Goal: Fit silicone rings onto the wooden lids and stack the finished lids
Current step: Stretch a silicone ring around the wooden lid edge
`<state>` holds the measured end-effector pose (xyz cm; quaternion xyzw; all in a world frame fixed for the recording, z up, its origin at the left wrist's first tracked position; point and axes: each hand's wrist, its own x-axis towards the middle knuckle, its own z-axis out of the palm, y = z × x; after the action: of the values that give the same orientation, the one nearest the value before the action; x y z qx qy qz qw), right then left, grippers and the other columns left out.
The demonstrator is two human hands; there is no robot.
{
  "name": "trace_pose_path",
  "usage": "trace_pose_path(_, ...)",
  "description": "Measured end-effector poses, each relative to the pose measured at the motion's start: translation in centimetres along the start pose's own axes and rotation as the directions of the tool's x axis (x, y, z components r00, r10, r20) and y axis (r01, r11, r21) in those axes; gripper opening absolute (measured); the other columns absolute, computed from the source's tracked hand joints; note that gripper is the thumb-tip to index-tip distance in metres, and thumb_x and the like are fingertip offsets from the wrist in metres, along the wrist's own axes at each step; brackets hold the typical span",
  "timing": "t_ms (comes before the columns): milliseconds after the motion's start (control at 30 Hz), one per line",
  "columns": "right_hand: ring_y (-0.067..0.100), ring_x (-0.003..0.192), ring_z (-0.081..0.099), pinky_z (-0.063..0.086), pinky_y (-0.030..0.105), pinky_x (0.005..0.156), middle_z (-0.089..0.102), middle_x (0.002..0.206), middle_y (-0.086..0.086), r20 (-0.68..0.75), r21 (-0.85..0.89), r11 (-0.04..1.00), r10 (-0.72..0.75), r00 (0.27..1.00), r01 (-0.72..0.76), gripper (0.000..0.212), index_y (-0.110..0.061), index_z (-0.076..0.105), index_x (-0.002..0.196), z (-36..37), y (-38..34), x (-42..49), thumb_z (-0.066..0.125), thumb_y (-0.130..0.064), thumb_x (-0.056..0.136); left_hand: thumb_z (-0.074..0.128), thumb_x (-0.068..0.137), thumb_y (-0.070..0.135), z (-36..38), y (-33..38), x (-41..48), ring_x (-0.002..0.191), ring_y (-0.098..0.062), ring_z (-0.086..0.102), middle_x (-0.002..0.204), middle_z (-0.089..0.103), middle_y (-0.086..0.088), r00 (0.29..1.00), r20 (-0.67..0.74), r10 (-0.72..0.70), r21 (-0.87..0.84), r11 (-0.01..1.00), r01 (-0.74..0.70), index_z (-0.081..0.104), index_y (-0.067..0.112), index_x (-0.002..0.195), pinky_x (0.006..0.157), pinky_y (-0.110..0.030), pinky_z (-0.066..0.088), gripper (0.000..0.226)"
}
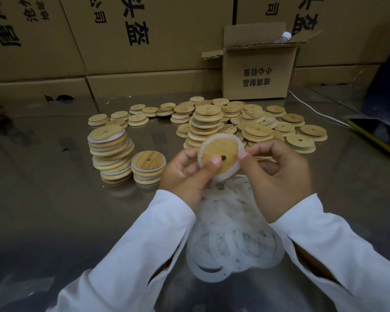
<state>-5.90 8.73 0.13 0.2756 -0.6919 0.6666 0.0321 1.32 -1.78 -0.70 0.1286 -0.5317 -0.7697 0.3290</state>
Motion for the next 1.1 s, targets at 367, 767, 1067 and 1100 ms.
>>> trace_pose_path(367,-0.001,0.066,0.061,0.047,0.010,0.062,0.066,0.078,-0.010,0.169,-0.052,0.999,-0.004,0.986,0.013,0.015,-0.028,0.065,0.064,-0.4,0.3,0.8,0.068,-0.018,0.076,0.058,0.087,0.011,-0.3,-0.1,-0.2,0.082,-0.020,0.068,0.086,0.071,-0.011,0.991,0.108,0.079,0.446,0.887,-0.119,0.063,0.010,0.103,0.076,-0.033,0.055,0.017)
trace_pose_path(767,0.015,0.087,0.057,0.043,0.025,0.082,0.061,0.097,0.005,0.265,-0.056,0.998,0.054,0.963,-0.040,0.015,-0.020,0.062,0.070,-0.9,-0.6,1.4,0.060,-0.014,0.084,0.059,0.085,0.010,-0.6,1.1,0.0,0.075,-0.005,0.066,0.078,0.069,0.003,0.970,0.202,0.135,0.449,0.867,-0.214,0.061,0.023,0.092,0.076,-0.035,0.056,0.014)
trace_pose_path(1067,0.008,0.088,0.054,0.041,0.019,0.084,0.053,0.090,-0.011,0.224,-0.092,0.995,-0.012,0.975,0.033,0.022,-0.024,0.059,0.066,-0.8,-0.5,1.5,0.062,-0.008,0.082,0.056,0.086,0.008,-0.7,1.2,-0.1,0.075,-0.008,0.067,0.072,0.070,0.006,0.975,0.182,0.129,0.427,0.883,-0.197,0.061,0.024,0.090,0.076,-0.040,0.056,0.017)
trace_pose_path(1100,0.008,0.087,0.054,0.041,0.020,0.084,0.053,0.090,-0.010,0.224,-0.092,0.995,-0.019,0.974,0.041,0.022,-0.024,0.060,0.066,-0.8,-0.5,1.5,0.062,-0.009,0.081,0.056,0.086,0.008,-0.7,1.2,-0.1,0.075,-0.008,0.067,0.072,0.070,0.006,0.976,0.176,0.129,0.423,0.885,-0.193,0.061,0.024,0.090,0.076,-0.040,0.056,0.017)
